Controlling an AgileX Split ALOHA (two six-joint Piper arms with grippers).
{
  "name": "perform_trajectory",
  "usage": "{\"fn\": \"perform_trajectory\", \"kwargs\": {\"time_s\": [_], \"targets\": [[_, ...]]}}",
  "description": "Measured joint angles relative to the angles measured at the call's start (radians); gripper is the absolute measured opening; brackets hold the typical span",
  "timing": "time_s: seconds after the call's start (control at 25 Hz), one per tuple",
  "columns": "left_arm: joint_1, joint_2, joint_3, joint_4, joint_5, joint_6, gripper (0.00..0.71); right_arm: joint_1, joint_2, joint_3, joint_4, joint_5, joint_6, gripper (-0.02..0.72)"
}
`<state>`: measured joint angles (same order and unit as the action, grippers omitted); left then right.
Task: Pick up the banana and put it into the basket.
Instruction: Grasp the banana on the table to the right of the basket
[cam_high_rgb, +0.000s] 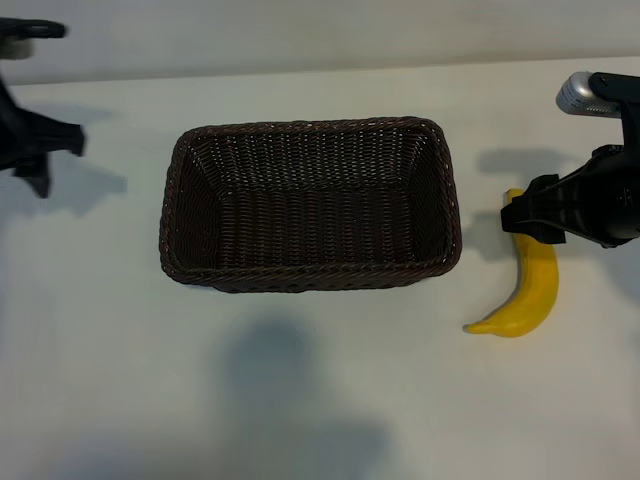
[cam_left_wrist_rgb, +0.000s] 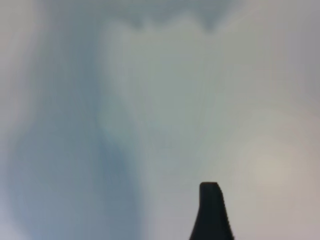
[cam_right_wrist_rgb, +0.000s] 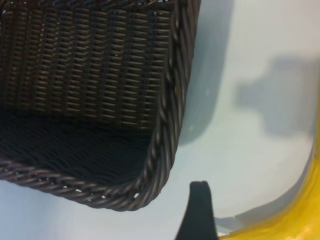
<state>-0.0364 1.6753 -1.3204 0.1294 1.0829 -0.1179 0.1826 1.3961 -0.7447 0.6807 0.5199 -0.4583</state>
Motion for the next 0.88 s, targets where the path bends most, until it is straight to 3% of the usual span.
{"fn": "perform_trajectory", "kwargs": {"time_s": [0.2,0.4,0.88], "targets": [[0.083,-0.046,0.000,0.031,0.034,0.001,0.532,0.000,0.000,0.000,-0.010,0.002,0.002,0.596],[0.084,-0.179,0.032,0.015,0.066,0.004,0.531,0.000,0.000,0.000,-0.015,0.005,0.002,0.596],[0.083,-0.816,0.474,-0.026,-0.033,0.037,0.530,0.000,0.000,0.000,-0.025,0.006,0.002,0.596]]}}
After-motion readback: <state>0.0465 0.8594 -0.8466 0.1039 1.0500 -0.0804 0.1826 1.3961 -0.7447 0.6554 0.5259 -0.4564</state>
